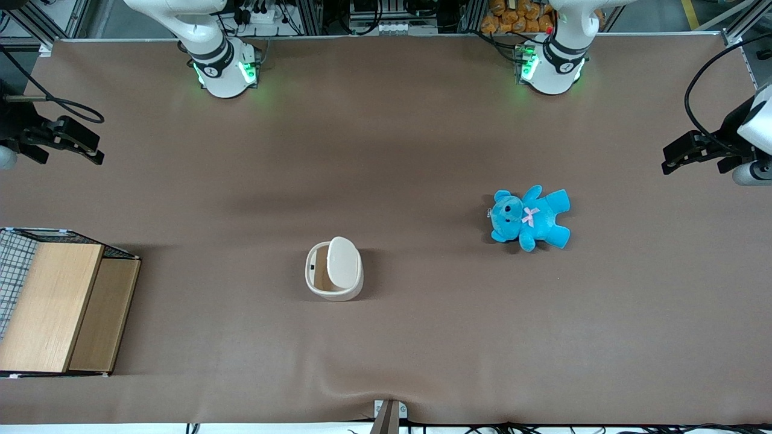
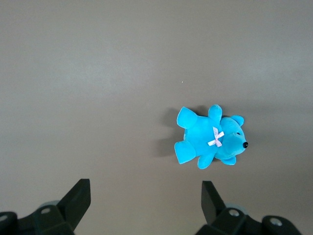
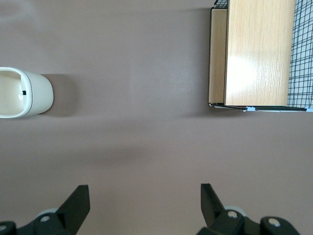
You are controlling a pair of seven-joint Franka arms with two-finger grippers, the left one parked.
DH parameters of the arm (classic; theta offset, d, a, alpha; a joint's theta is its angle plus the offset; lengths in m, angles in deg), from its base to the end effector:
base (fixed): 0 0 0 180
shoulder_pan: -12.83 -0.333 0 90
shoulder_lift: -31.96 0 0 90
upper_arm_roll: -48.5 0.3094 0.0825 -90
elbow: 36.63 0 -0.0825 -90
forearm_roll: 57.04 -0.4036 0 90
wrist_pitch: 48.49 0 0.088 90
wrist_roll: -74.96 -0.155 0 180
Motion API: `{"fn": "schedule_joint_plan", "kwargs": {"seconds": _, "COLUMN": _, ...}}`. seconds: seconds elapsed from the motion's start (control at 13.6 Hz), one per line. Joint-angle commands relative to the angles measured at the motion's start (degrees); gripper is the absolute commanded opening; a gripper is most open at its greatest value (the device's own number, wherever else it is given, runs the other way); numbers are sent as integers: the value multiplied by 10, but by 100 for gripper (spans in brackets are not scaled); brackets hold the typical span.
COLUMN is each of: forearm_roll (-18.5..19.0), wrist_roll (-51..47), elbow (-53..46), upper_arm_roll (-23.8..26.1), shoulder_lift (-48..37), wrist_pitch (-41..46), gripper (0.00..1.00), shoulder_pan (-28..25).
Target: Open trash can with right arm
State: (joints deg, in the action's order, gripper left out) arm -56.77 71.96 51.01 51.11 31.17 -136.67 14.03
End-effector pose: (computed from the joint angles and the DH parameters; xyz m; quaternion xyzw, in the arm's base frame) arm 0.5681 0.0134 0.5951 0.9998 -0.0140 0.0117 0.0022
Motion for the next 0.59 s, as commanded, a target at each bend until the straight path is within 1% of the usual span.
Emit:
{"fn": "schedule_joint_plan", "kwargs": {"seconds": 0.0, "forearm_roll": 2, "wrist_roll": 3, "elbow": -10, "upper_arm_roll": -2, "shoulder_lift": 4, "wrist_pitch": 3, "gripper": 100, "shoulder_pan": -6}}
{"fn": "schedule_joint_plan", "kwargs": {"seconds": 0.51, "forearm_roll": 1, "wrist_roll": 5, "elbow": -9, "upper_arm_roll": -2, "shoulder_lift": 5, "wrist_pitch": 1, "gripper": 100, "shoulder_pan": -7}}
